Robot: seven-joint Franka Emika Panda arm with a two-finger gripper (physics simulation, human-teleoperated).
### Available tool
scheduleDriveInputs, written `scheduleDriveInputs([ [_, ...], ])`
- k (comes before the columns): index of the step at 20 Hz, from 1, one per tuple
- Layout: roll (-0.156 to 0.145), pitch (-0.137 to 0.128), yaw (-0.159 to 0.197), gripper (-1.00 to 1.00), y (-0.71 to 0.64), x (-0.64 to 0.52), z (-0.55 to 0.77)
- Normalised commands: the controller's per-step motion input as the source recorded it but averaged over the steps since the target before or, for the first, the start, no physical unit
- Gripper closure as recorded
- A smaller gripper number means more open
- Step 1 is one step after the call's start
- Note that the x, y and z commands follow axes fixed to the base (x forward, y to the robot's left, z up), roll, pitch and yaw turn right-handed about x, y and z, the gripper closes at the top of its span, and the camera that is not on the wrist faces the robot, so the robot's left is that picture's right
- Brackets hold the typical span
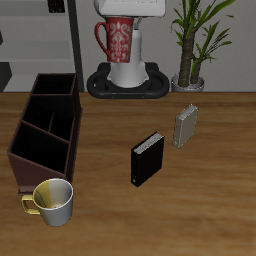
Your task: Place the red mug into the right desk caddy's right compartment
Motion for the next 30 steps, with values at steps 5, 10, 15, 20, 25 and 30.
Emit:
scheduleDriveInputs([
  [5, -0.080, -0.027, -0.051, 1.00, -0.40, -0.30, 0.08],
  [10, -0.118, -0.006, -0.044, 1.00, -0.44, -0.30, 0.00],
  [15, -0.099, -0.004, -0.040, 1.00, -0.25, -0.37, -0.08],
  [20, -0.096, 0.007, -0.068, 1.00, -0.31, -0.22, 0.05],
  [25, -0.105, 0.019, -0.057, 1.00, -0.31, -0.08, 0.00],
  [30, -0.107, 0.015, -0.067, 1.00, -0.32, 0.02, 0.04],
])
